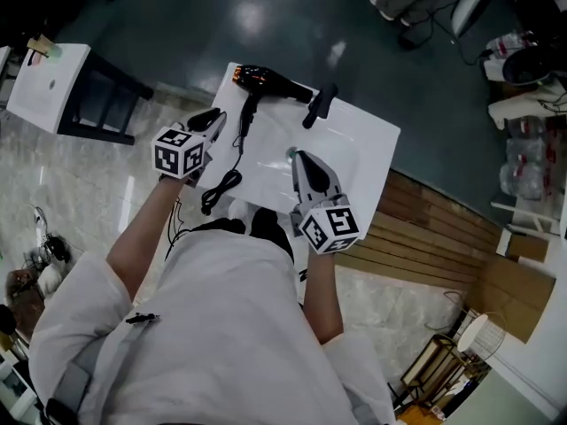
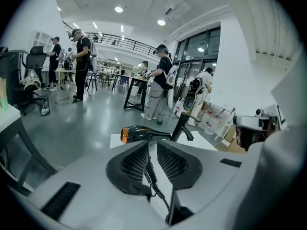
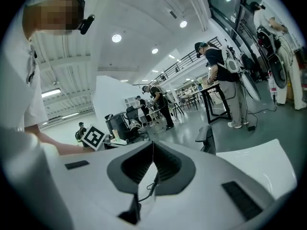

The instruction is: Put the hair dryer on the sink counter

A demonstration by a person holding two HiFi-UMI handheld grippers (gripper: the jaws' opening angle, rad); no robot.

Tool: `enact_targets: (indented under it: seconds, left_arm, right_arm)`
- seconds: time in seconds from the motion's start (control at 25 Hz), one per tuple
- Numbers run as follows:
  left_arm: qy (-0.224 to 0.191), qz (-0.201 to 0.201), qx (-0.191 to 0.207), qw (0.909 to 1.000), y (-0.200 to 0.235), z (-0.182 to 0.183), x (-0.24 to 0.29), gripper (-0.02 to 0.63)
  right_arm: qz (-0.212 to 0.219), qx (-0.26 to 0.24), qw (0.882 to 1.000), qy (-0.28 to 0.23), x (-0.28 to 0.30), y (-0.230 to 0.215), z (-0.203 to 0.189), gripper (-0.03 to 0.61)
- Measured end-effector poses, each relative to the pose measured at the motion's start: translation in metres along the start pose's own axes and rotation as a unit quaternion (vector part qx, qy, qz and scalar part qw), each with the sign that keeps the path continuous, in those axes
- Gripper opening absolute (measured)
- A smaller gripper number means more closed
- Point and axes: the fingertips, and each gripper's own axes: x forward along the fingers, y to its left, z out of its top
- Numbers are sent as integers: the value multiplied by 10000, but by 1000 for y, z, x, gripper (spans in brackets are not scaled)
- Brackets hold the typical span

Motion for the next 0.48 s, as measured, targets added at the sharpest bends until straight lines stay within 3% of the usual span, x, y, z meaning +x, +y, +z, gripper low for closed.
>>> enact_targets:
  seconds: [0.24,0.48]
  left_arm:
    - [-219,-73,77,9997,-5,4,-30,7]
    - [-422,-278,233,9985,-12,7,-61,3]
  right_arm:
    - [-158,-62,9998,-116,-11,14,2,8]
    - [-368,-137,9989,-245,-22,31,1,8]
